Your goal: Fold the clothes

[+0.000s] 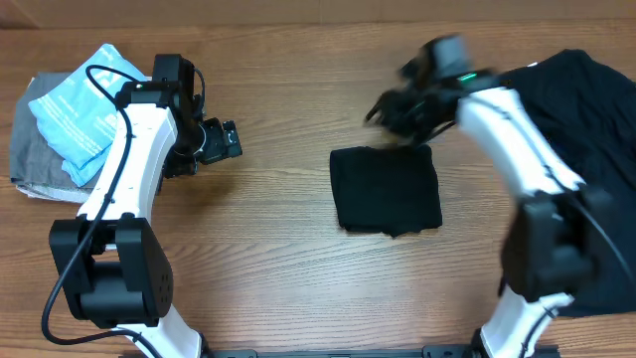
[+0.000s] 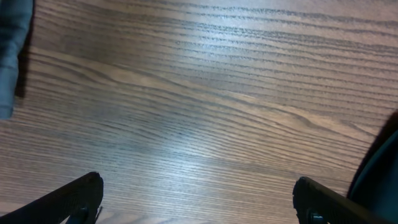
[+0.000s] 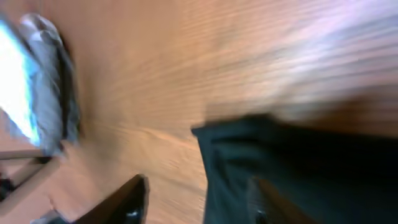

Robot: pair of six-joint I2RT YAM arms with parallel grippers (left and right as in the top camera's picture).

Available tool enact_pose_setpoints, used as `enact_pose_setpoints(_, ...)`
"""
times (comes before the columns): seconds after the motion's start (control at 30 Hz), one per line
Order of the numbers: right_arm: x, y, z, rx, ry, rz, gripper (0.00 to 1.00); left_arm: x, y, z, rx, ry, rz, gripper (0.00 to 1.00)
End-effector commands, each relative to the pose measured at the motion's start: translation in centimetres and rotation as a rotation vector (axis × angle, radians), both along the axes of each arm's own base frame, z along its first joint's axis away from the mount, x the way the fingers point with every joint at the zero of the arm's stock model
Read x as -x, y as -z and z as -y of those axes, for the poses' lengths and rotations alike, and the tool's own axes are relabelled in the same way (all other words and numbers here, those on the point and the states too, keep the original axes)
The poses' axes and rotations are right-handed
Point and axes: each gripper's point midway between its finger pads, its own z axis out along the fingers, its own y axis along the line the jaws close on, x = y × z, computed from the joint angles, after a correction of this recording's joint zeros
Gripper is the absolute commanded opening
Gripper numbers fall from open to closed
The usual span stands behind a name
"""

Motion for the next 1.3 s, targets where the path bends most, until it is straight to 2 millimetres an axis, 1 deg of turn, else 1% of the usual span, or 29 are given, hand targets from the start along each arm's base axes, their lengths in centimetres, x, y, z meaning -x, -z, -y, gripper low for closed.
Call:
enact_pose_setpoints(0.0,-0.9,-4.9,6.2,0.086,0.121,0.112,1.0,0.1,-0.9,-0.3,-0.008,-0.003,0.026,1.0)
enact_pose_setpoints(0.1,-0.3,-4.2,10.8,0.124,0.225,0.052,1.0,0.1,-0.9,-0.3,-0.008,-0.003,0.026,1.0)
enact_pose_setpoints(0.13,-0.3,-4.0,11.9,0.125,0.25,0.043,1.0,0.1,-0.9,-0.3,-0.008,-0.003,0.026,1.0)
enact_pose_setpoints(0.2,-0.3,-3.9,13.8,0.126,0.293,0.038,1.0,0.1,-0.9,-0.3,-0.008,-0.003,0.026,1.0)
enact_pose_setpoints(0.3,-0.4,-3.9,16.1,0.127,0.345,0.037,1.0,0.1,-0.9,-0.3,-0.008,-0.003,0.026,1.0)
enact_pose_setpoints(0.4,-0.3,-3.9,17.7,0.128,0.381,0.035,1.0,-0.2,-0.9,-0.3,-0.005,-0.004,0.035,1.0)
enact_pose_setpoints(0.47,-0.3,-3.9,18.4,0.128,0.399,0.034,1.0,-2.1,-1.3,-0.3,-0.007,-0.004,0.115,1.0)
enact_pose_setpoints(0.5,-0.3,-3.9,18.6,0.128,0.404,0.034,1.0,-2.7,-1.5,0.0,0.013,-0.008,0.142,1.0)
enact_pose_setpoints(0.53,-0.2,-4.0,18.8,0.128,0.406,0.034,1.0,-2.9,-1.6,0.4,0.036,-0.005,0.149,1.0)
enact_pose_setpoints(0.6,-0.2,-4.0,18.8,0.128,0.407,0.033,1.0,-2.6,-1.6,1.0,0.072,-0.004,0.135,1.0)
enact_pose_setpoints(0.67,-0.2,-4.0,18.8,0.128,0.407,0.033,1.0,-2.2,-2.0,3.4,0.194,0.034,0.125,1.0)
enact_pose_setpoints(0.7,-0.2,-4.0,18.8,0.128,0.407,0.033,1.0,-2.1,-2.4,5.0,0.255,0.096,0.135,1.0)
enact_pose_setpoints(0.77,-0.2,-4.0,18.8,0.128,0.407,0.033,1.0,-1.7,-2.7,7.3,0.294,0.183,0.141,1.0)
enact_pose_setpoints(0.83,-0.2,-4.0,18.8,0.128,0.407,0.033,1.0,-1.3,-2.6,9.2,0.274,0.24,0.138,1.0)
enact_pose_setpoints(0.93,-0.2,-4.0,18.8,0.128,0.407,0.033,1.0,-1.0,-2.5,12.9,0.224,0.393,0.184,1.0)
enact_pose_setpoints(1.0,-0.2,-4.0,18.8,0.128,0.407,0.033,1.0,-1.1,-2.8,15.7,0.196,0.516,0.241,0.95)
enact_pose_setpoints(1.07,-0.2,-3.9,18.8,0.128,0.407,0.033,1.0,-1.7,-3.1,18.1,0.123,0.585,0.32,0.91)
enact_pose_setpoints(1.13,-0.2,-3.9,18.8,0.128,0.407,0.033,1.0,-2.8,-3.7,19.9,0.038,0.62,0.413,0.8)
enact_pose_setpoints(1.2,-0.2,-4.0,18.8,0.128,0.407,0.033,1.0,-4.1,-4.8,21.8,-0.034,0.64,0.523,0.66)
enact_pose_setpoints(1.27,-0.2,-4.0,18.8,0.128,0.407,0.033,1.0,-5.2,-5.9,23.4,-0.086,0.64,0.624,0.48)
